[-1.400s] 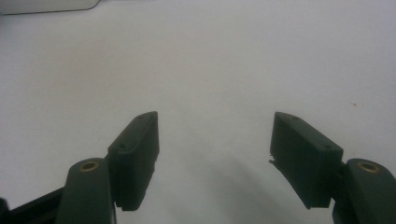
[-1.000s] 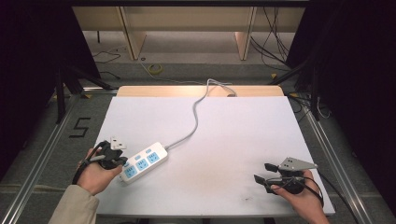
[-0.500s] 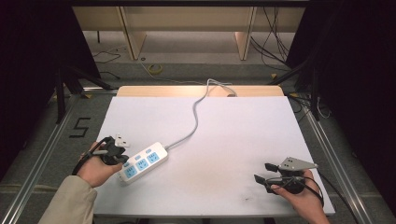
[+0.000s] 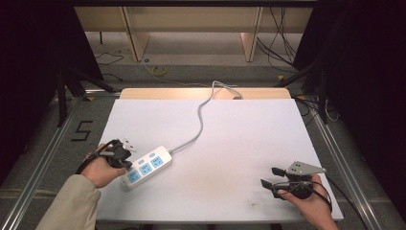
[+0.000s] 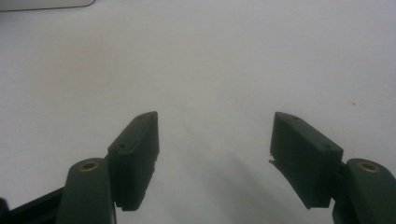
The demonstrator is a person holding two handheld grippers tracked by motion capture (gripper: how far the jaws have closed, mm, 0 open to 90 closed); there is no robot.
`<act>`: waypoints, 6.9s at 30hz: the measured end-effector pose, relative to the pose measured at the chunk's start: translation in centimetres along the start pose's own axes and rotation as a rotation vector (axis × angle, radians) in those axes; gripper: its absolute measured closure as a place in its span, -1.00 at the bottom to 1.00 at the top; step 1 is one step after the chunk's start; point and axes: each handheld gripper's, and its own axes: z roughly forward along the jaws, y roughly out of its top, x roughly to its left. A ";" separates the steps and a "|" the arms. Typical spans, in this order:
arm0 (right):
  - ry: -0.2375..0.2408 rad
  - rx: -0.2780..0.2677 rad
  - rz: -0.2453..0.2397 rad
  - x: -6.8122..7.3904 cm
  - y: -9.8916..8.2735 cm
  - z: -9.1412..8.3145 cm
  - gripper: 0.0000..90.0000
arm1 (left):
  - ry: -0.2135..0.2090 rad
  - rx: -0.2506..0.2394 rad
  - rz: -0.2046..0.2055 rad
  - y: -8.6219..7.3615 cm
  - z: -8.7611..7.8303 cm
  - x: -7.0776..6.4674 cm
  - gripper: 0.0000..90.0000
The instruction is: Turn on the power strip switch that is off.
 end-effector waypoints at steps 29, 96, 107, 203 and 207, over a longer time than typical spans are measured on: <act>-0.003 -0.001 -0.003 -0.1 0.0 0.0 -0.25 | -0.003 0.063 0.001 0.8 0.6 0.1 1.00; -0.002 -0.002 -0.003 -0.1 0.0 0.0 -0.25 | -0.007 0.083 -0.019 1.1 1.0 -0.2 1.00; -0.002 -0.003 -0.007 -0.1 0.0 -0.1 -0.25 | -0.011 0.109 -0.014 1.4 1.2 -0.3 1.00; -0.004 -0.004 -0.005 -0.1 0.1 -0.1 -0.25 | 0.024 -0.132 -0.008 1.6 -0.5 -1.3 0.99; -0.003 -0.003 -0.006 -0.1 0.1 -0.1 -0.25 | 0.030 -0.162 0.003 1.9 -0.8 -1.7 0.99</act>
